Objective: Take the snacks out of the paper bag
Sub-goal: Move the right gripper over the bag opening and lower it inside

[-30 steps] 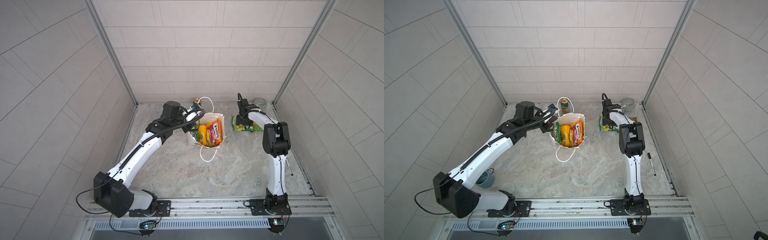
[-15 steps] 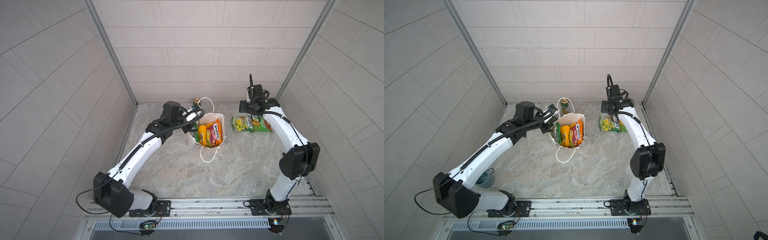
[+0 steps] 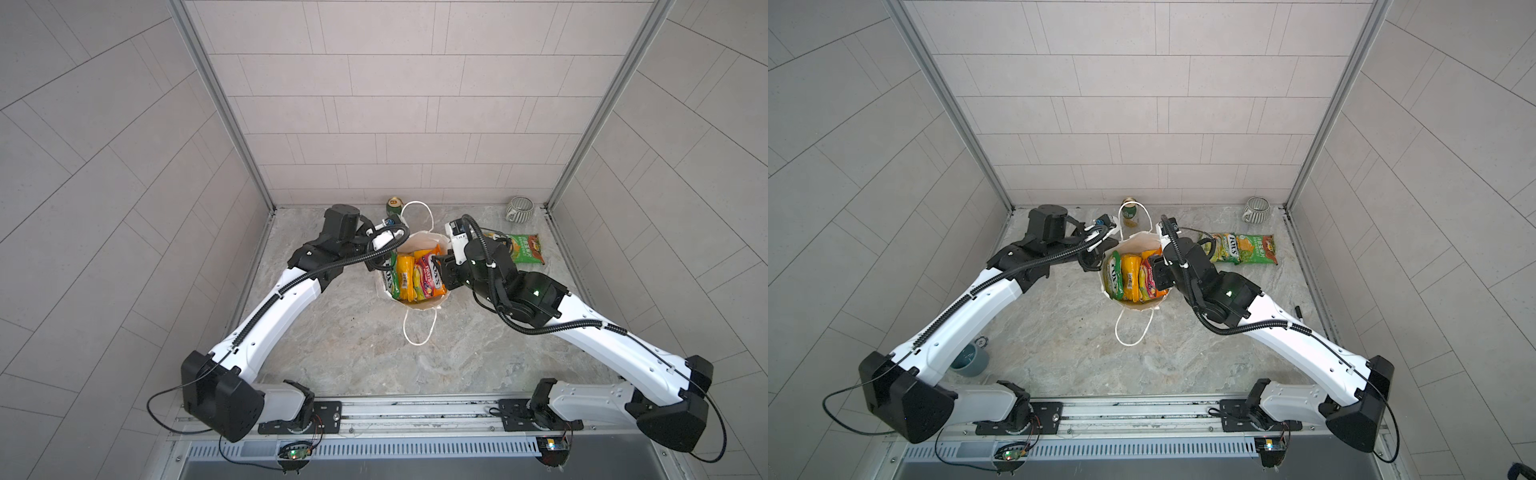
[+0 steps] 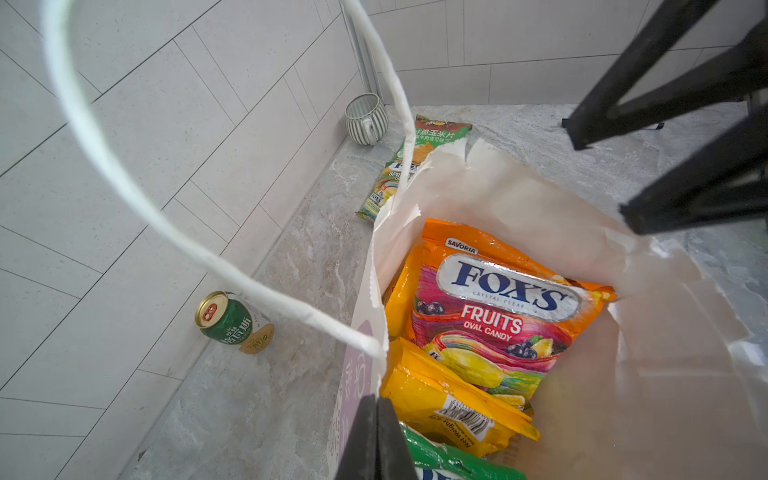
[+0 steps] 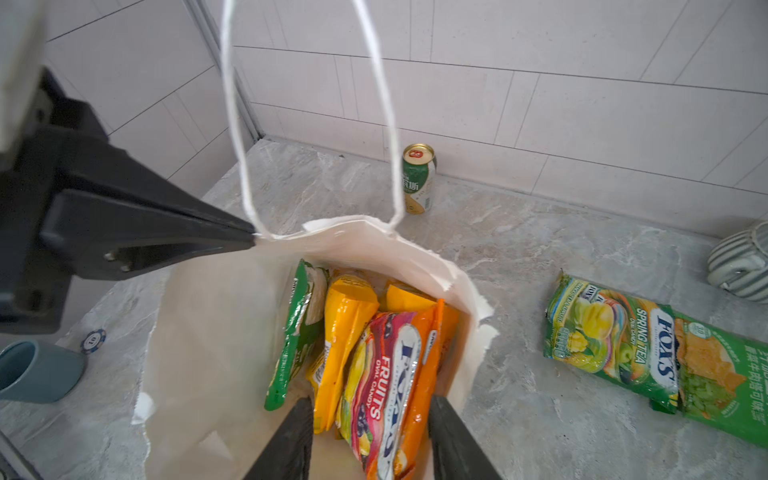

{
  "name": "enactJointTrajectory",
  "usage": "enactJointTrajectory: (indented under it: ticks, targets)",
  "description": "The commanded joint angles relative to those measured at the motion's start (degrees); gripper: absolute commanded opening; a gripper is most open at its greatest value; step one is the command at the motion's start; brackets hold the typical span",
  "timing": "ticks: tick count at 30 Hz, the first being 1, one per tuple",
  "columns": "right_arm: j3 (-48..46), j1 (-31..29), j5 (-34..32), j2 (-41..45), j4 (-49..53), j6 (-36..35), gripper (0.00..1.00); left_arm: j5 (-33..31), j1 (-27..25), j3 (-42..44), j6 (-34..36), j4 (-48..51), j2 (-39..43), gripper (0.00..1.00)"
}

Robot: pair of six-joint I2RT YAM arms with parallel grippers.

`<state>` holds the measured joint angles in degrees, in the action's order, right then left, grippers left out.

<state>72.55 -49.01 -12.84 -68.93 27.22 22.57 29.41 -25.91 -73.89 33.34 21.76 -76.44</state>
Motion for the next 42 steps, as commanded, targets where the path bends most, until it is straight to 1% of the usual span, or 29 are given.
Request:
enactJointTrajectory:
  ticks: [1, 7, 10, 17, 22, 27, 32, 42]
  targets:
    - [2.1, -1.8, -3.6, -2.1, 1.0, 0.9, 0.44, 3.0, -0.5, -0.2, 1.0, 0.1, 1.0, 0.00]
    - [4.4, -2.2, -6.8, -7.6, 3.6, 2.0, 0.42, 2.8, -0.6, -0.1, 1.0, 0.0, 1.3, 0.00]
    - [7.9, -2.2, -8.5, -11.3, 7.3, 1.8, 0.43, 2.7, -0.7, -0.1, 1.0, -0.1, 1.1, 0.00]
    - [11.9, -2.0, -10.4, -16.8, 13.1, 2.2, 0.46, 1.2, -0.8, 0.6, 1.6, -0.4, 1.9, 0.00]
    - [12.5, -1.1, -12.1, -17.2, 14.7, 2.2, 0.51, 0.7, -0.8, 1.4, 1.7, -1.4, 2.3, 0.00]
    - [12.8, -0.6, -12.0, -18.0, 16.8, 2.4, 0.55, 0.1, -0.8, 1.5, 1.9, -1.4, 2.2, 0.00]
    - [12.3, 0.0, -12.5, -18.3, 17.6, 3.0, 0.57, -0.7, -0.9, 1.6, 2.2, -1.3, 2.1, 0.00]
    - [12.6, 1.1, -10.7, -21.9, 18.3, 3.9, 0.59, -0.8, -1.8, 2.3, 2.4, -2.2, 3.4, 0.00]
